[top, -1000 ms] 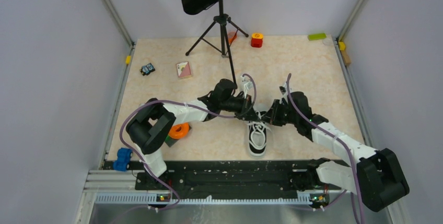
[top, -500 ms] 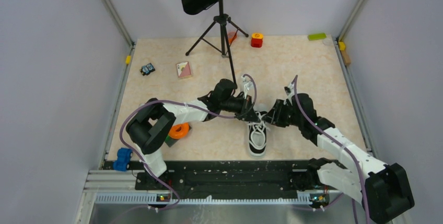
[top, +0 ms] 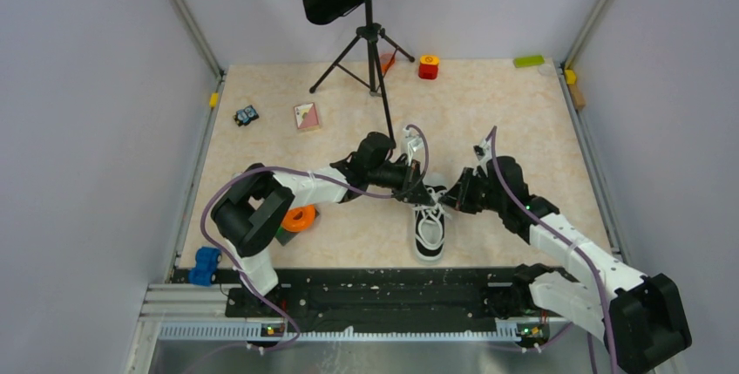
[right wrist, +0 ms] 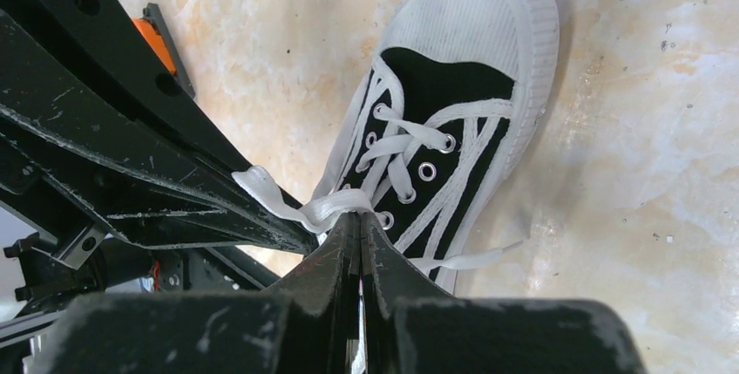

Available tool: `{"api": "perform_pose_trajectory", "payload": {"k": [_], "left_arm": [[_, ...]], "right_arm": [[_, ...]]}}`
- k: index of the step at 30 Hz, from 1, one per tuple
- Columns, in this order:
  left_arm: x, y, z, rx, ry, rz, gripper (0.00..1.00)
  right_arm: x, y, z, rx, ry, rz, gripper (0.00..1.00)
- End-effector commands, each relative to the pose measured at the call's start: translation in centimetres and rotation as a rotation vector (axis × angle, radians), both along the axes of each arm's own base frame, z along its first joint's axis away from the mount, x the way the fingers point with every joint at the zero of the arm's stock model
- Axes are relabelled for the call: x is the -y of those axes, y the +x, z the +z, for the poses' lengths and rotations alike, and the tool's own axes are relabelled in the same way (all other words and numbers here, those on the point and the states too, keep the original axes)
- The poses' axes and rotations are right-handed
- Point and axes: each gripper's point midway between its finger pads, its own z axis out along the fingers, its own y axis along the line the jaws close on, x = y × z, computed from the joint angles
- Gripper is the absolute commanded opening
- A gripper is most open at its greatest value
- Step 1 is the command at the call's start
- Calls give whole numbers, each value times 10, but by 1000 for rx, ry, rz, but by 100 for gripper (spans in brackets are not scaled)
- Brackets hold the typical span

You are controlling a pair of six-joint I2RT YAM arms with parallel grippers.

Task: Tie the shoes
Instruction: Cross the shoelace with the shoelace.

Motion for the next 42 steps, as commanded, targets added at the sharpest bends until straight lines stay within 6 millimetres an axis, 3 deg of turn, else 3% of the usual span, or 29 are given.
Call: {"api": "perform_pose_trajectory", "payload": {"k": [1, 23, 29, 42], "left_arm": [[10, 5, 20, 59, -64, -30, 0], [10, 9, 25, 63, -84, -6, 0], [9, 6, 30, 72, -97, -21, 0], [7, 3, 27, 68, -94, -38, 0]], "right_arm": [[-9, 5, 16, 41, 38, 22, 0], [-9, -15, 15, 5, 50, 40, 0], [-19, -9, 13, 7, 57, 50, 0], [-19, 16, 9, 51, 59, -41, 0]]}}
